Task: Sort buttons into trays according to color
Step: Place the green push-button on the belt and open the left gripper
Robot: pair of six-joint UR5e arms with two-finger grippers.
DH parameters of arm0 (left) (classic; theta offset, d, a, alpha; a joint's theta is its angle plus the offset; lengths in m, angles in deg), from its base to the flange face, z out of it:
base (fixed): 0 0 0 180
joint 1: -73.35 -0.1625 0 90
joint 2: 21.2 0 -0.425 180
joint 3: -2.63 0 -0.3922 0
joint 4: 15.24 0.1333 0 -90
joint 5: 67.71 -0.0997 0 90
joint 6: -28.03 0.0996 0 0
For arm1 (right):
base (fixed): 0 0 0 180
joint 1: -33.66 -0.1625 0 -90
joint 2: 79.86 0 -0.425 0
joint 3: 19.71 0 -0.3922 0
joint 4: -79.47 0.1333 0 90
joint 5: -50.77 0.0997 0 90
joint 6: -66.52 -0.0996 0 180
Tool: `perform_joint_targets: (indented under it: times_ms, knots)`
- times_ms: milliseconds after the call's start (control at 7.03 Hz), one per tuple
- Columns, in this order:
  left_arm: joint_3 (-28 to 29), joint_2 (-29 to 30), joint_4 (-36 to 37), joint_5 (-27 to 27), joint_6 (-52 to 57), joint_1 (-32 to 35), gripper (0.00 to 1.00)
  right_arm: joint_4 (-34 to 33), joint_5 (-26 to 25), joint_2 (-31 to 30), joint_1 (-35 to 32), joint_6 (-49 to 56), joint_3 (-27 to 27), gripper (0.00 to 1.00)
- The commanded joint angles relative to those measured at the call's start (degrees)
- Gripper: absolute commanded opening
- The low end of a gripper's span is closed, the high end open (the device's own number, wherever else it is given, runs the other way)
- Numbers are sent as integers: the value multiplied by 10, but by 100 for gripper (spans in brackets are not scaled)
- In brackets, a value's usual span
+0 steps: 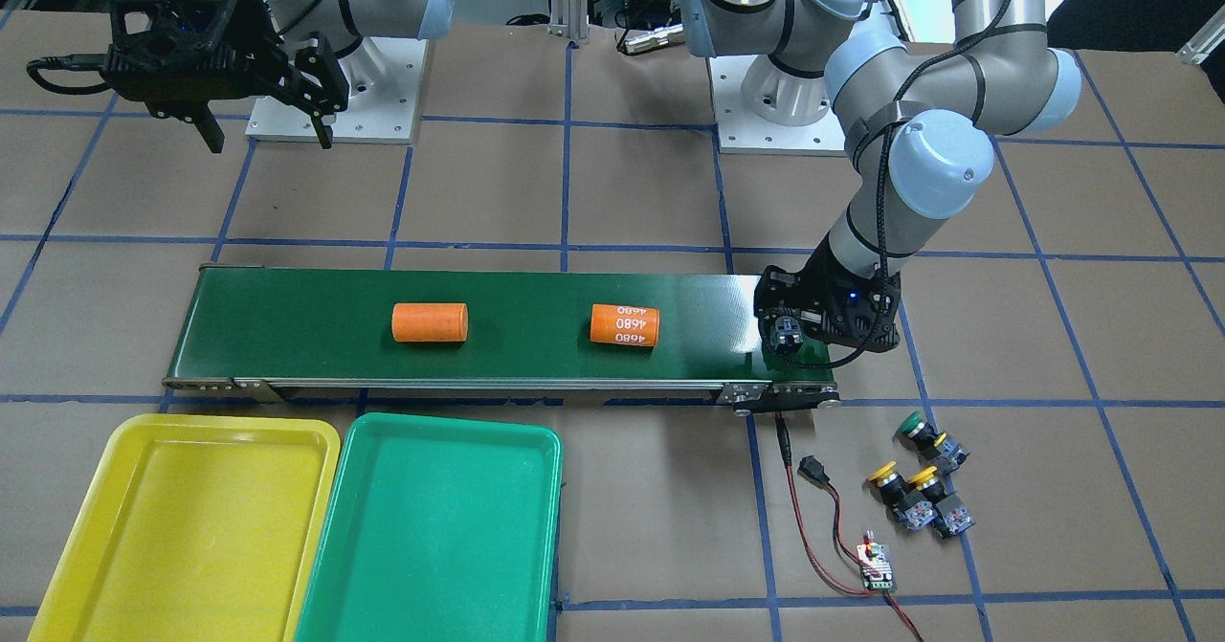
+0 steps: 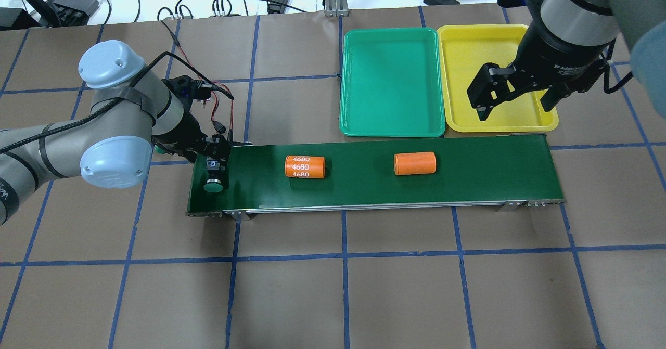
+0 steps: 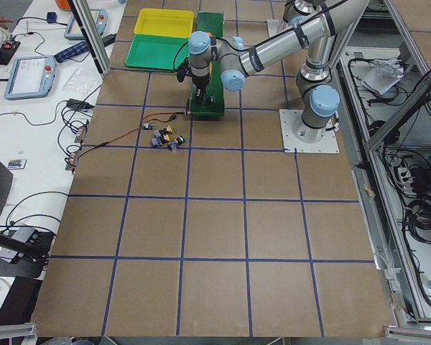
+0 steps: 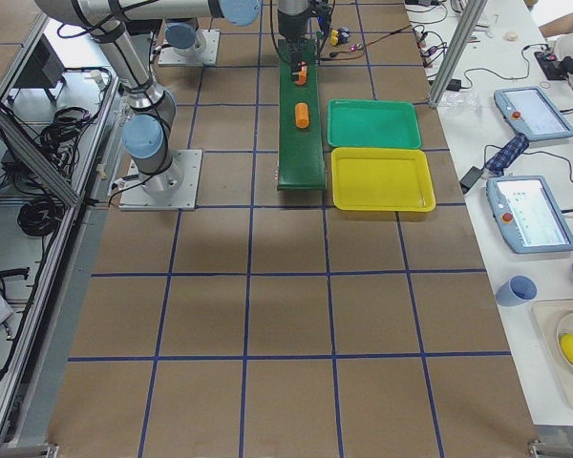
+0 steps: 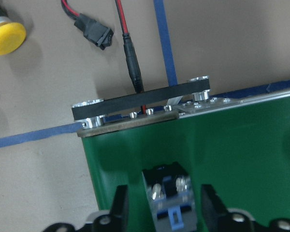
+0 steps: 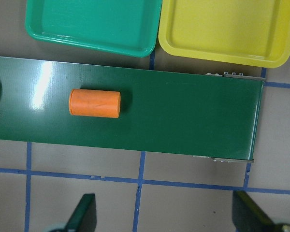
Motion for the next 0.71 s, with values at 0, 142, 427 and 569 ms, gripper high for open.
perform_joint_targets:
  times_ms: [0, 142, 427, 569]
  knots:
    - [17, -21, -8, -9, -7, -6, 100, -1, 3, -1, 0, 2, 0, 100]
    - [27, -30, -13, -9, -7, -30, 100, -1, 2, -2, -1, -3, 0, 100]
    - [50, -11, 9, -8, 1, -114, 100, -1, -6, -2, -1, 2, 0, 100]
    - [56, 5, 12, -2, 4, -153, 100, 0, -6, -1, -1, 2, 0, 100]
